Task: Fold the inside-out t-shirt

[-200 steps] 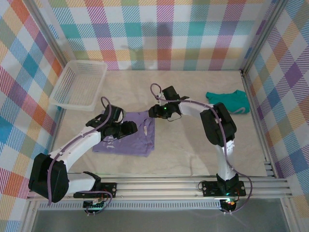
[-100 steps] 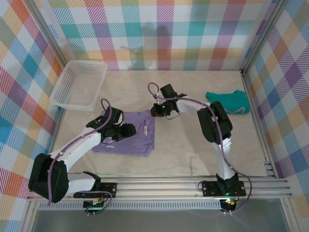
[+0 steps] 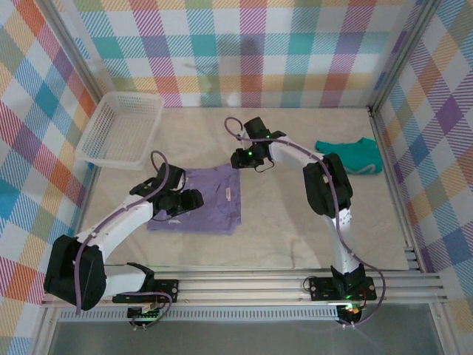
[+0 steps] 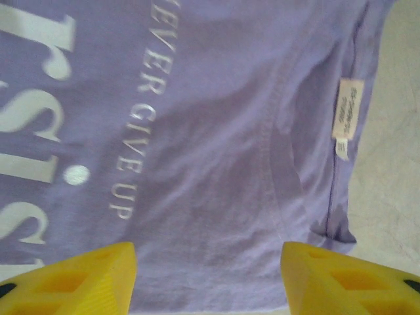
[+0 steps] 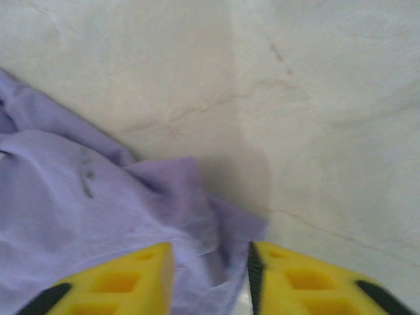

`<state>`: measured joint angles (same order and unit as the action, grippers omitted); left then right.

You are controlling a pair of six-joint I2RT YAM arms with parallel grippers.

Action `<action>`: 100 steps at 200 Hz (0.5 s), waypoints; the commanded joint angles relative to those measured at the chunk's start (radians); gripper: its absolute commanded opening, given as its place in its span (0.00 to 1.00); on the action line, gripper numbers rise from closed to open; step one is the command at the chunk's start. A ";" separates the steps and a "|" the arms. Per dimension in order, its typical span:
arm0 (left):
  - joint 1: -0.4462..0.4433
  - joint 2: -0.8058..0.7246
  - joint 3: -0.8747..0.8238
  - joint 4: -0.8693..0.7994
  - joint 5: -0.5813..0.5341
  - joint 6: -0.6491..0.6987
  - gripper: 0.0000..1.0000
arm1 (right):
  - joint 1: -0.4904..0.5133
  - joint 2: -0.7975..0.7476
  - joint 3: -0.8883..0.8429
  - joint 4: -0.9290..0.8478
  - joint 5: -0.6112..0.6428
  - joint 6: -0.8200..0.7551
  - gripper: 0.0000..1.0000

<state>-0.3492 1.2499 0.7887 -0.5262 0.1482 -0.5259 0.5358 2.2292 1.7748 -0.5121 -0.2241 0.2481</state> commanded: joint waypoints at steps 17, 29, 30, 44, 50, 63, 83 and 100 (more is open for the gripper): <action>0.136 0.083 0.127 0.050 -0.037 0.014 0.65 | 0.006 -0.178 -0.134 -0.045 0.065 -0.050 0.46; 0.192 0.154 0.164 0.078 -0.024 0.013 0.66 | 0.029 -0.281 -0.271 0.041 -0.035 -0.020 0.47; 0.197 0.166 0.167 0.078 -0.022 0.012 0.66 | 0.031 -0.288 -0.284 0.048 -0.048 -0.017 0.47; 0.257 0.258 0.208 0.121 0.005 0.014 0.66 | 0.097 -0.358 -0.410 0.131 -0.167 0.047 0.47; 0.278 0.294 0.227 0.125 0.006 0.014 0.66 | 0.131 -0.373 -0.447 0.152 -0.198 0.071 0.47; 0.322 0.369 0.260 0.144 0.024 0.022 0.66 | 0.213 -0.390 -0.508 0.199 -0.233 0.125 0.47; 0.352 0.442 0.291 0.127 0.016 0.047 0.66 | 0.285 -0.379 -0.583 0.298 -0.263 0.222 0.45; 0.354 0.455 0.270 0.119 0.000 0.060 0.66 | 0.293 -0.336 -0.602 0.318 -0.259 0.259 0.43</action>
<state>-0.0040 1.6913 1.0523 -0.3908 0.1455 -0.5034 0.8341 1.8404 1.2213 -0.2821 -0.4240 0.3927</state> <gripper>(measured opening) 0.658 0.439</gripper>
